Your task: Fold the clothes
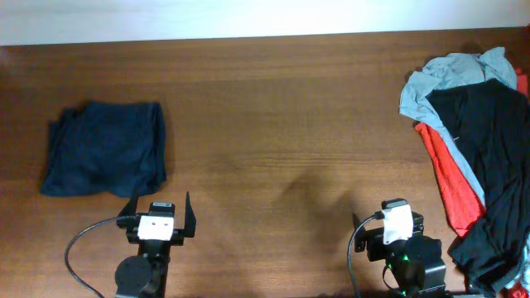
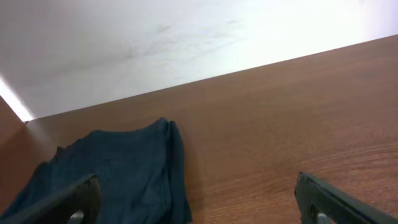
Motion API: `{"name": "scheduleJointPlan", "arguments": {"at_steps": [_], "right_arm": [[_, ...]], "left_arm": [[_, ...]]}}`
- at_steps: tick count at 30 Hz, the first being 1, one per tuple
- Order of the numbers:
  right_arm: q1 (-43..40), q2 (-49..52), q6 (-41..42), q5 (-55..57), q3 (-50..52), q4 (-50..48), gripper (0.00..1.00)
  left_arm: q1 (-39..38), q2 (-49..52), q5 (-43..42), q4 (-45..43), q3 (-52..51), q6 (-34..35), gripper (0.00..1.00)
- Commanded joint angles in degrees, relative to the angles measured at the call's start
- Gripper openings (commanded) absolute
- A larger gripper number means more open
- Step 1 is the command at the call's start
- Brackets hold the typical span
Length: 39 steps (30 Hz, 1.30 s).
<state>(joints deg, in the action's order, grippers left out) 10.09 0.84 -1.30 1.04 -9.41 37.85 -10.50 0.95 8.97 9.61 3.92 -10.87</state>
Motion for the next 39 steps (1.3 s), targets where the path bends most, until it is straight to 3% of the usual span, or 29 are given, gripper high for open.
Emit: {"name": "scheduleJointPlan", "arguments": {"at_steps": [1,17,21,25,32,39], "right_arm": [[-0.4,-0.4,0.0,1.3,0.4,0.1,0.99],[-0.4,-0.4,-0.1,1.6,0.4,0.0,0.99],[-0.4,-0.4,-2.0,3.0,0.4,-0.7,0.98],[-0.4,-0.4,-4.2,3.5,0.4,-5.6,0.99],[-0.4,-0.4,-4.2,-11.8,0.4,-23.6,0.98],[-0.4,-0.4,-4.2,-18.4,0.4,-25.4,0.98]], "left_arm": [[-0.2,0.2,-0.6,-0.2,-1.0,0.5,0.99],[-0.2,0.2,-2.1,-0.2,-1.0,0.6,0.99],[-0.2,0.2,-11.1,0.2,-1.0,0.7,0.99],[-0.2,1.4,-15.3,-0.1,-1.0,6.1,0.99],[-0.2,2.8,-17.4,-1.9,-0.8,7.7,0.99],[-0.2,3.0,-17.3,-4.1,3.4,7.7,0.99]]}}
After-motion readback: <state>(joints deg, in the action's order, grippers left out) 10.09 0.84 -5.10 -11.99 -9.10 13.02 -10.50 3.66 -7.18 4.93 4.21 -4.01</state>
